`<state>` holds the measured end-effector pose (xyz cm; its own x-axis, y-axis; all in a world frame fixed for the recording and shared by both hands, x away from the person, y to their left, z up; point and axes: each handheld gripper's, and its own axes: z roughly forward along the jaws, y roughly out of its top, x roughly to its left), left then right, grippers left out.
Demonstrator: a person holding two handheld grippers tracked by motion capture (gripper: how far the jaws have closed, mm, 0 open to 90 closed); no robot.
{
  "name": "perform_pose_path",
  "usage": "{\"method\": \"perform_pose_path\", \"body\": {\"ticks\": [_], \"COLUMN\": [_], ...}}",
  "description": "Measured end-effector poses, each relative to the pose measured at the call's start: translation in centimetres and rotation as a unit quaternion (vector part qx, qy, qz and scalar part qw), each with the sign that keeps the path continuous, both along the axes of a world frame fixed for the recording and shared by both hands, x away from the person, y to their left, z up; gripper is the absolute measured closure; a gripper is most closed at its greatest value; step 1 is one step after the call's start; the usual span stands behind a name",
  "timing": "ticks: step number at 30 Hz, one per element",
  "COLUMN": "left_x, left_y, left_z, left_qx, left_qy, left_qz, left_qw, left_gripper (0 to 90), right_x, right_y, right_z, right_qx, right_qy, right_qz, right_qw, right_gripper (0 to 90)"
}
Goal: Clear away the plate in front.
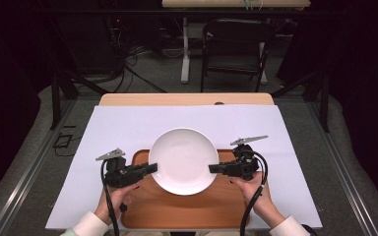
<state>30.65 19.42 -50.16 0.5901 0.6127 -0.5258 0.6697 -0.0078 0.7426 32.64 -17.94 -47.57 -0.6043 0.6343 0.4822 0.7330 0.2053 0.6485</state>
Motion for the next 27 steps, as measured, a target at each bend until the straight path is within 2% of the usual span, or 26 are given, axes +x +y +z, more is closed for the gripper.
{"method": "perform_pose_path", "body": {"ticks": [5, 8, 18, 22, 23, 27], "left_x": [-0.7, -1.1, -1.6, -1.8, -2.0, -2.4], "left_y": [-0.2, -0.2, -0.1, -0.1, 0.0, -0.1], "left_z": [-0.2, -0.4, -0.6, -0.8, -1.0, -1.2], "left_qx": [0.009, 0.017, 0.008, 0.013, 0.011, 0.020], "left_qy": [0.008, 0.013, 0.023, 0.036, 0.045, 0.053], "left_qz": [0.004, -0.004, -0.012, -0.006, -0.003, -0.005], "left_qw": [0.9999, 0.9998, 0.9996, 0.9993, 0.9989, 0.9984], "left_gripper": [75.9, 75.7, 76.4, 77.9, 78.2, 78.3], "right_x": [-0.7, -1.0, -1.9, -2.2, -2.3, -2.5], "right_y": [0.0, 0.0, -0.1, -0.1, 0.0, 0.1], "right_z": [0.0, -0.2, -0.7, -0.8, -0.9, -1.1], "right_qx": [-0.003, -0.005, -0.007, -0.010, -0.008, -0.010], "right_qy": [0.001, 0.007, 0.024, 0.031, 0.033, 0.038], "right_qz": [-0.001, 0.000, 0.003, 0.006, 0.008, 0.010], "right_qw": [1.0000, 1.0000, 0.9997, 0.9994, 0.9994, 0.9992], "right_gripper": [81.8, 81.8, 81.8, 82.0, 82.0, 81.9]}}
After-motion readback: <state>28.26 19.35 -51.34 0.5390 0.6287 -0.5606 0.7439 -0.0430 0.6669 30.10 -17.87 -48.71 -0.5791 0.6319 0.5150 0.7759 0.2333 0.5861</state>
